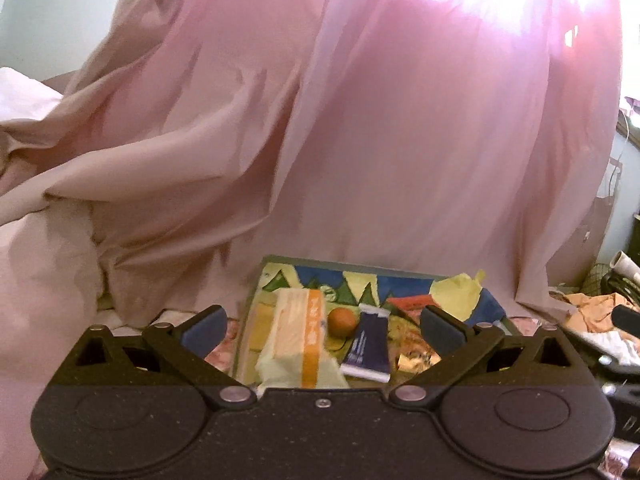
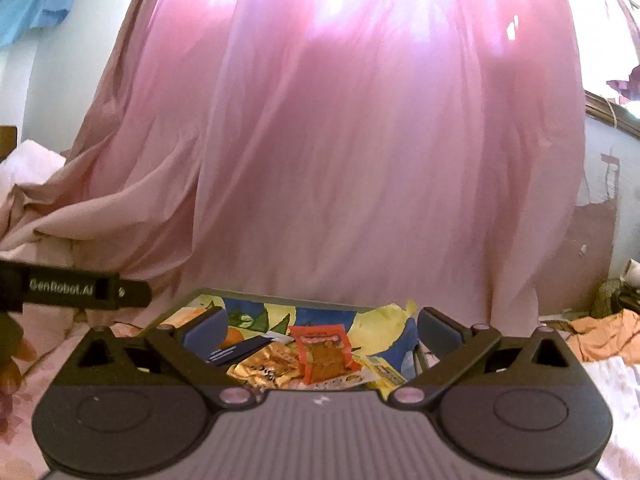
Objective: Organize snacks
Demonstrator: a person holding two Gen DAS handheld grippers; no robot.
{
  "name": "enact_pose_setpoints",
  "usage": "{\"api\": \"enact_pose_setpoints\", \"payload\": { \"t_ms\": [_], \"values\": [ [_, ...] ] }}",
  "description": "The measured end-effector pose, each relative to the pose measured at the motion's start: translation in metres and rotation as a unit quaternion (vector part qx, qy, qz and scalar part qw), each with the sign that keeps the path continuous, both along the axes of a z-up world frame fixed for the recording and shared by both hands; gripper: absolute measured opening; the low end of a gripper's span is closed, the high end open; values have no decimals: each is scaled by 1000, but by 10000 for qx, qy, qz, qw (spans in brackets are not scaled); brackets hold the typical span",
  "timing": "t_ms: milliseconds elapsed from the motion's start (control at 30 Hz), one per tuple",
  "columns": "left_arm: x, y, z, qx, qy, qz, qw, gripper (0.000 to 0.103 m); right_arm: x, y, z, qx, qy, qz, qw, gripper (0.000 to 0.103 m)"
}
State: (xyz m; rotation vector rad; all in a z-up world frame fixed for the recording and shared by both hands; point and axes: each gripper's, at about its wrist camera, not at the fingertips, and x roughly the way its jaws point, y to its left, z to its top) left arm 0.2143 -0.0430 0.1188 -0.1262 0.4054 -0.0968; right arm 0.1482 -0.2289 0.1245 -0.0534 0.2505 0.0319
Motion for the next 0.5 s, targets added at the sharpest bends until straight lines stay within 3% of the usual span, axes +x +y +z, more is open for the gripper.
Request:
{"api": "enact_pose_setpoints", "payload": {
  "t_ms": [500],
  "values": [
    [-66, 13, -9, 163, -66, 61, 9998, 102, -60, 3, -4, 182, -77, -157, 9997, 103]
  ]
}}
